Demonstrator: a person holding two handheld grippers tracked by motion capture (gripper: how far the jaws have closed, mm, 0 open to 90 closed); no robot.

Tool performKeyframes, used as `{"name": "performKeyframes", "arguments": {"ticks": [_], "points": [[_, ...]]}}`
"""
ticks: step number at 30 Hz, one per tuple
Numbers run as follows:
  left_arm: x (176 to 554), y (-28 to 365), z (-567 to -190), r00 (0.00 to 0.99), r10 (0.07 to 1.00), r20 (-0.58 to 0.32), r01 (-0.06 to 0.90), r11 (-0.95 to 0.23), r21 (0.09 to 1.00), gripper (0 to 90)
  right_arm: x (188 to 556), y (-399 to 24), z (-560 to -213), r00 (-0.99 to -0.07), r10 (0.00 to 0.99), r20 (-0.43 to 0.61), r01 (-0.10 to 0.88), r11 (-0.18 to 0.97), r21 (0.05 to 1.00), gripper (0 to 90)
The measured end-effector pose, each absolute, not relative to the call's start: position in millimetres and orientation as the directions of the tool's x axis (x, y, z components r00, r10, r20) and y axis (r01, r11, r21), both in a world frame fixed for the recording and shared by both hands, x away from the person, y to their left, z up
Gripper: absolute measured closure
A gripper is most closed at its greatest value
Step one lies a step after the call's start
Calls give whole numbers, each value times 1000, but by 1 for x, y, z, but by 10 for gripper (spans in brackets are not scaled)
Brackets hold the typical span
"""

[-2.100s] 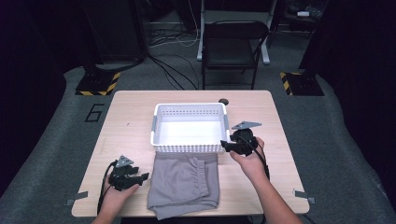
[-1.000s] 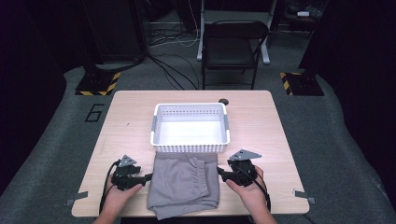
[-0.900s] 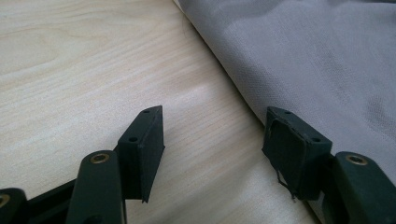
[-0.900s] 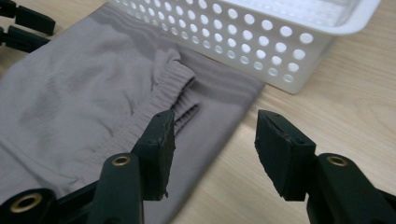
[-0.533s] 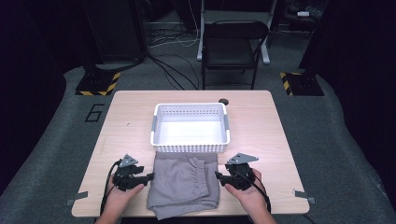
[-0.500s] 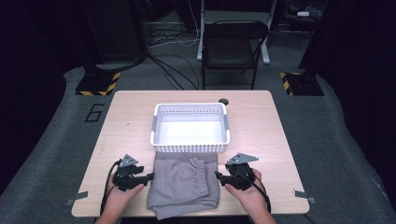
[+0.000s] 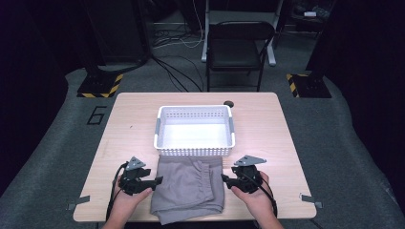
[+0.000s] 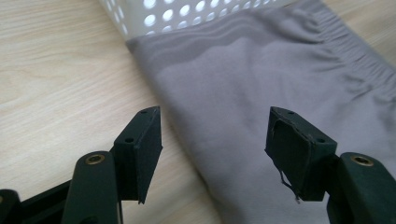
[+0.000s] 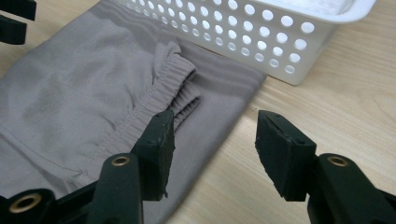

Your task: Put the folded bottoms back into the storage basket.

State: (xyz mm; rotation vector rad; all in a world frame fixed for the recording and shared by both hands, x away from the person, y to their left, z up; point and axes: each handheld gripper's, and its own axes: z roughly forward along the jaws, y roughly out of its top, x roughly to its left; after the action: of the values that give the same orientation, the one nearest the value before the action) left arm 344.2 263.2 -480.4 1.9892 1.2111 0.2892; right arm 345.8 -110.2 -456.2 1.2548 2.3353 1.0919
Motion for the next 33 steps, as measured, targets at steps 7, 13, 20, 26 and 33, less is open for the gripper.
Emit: {"name": "performKeyframes", "arguments": {"ticks": [7,13,20,26,33], "points": [[340,259,-478,519,829,-208,658,-232,717,325,344,-111,-457,-584,806,95,591,342,731,460],[338,258,-481,538,820,-194,629,-237,740,395,343,-115,-464,-557,824,104,606,318,729,456],[339,260,-492,558,806,-198,616,-242,750,446,348,-109,-484,-555,829,77,618,348,705,470],[338,257,-497,536,822,-194,633,-240,736,444,349,-106,-488,-555,829,70,615,353,705,469],[337,252,-499,555,818,-151,622,-288,728,444,348,-101,-491,-556,828,71,618,355,702,467]]}}
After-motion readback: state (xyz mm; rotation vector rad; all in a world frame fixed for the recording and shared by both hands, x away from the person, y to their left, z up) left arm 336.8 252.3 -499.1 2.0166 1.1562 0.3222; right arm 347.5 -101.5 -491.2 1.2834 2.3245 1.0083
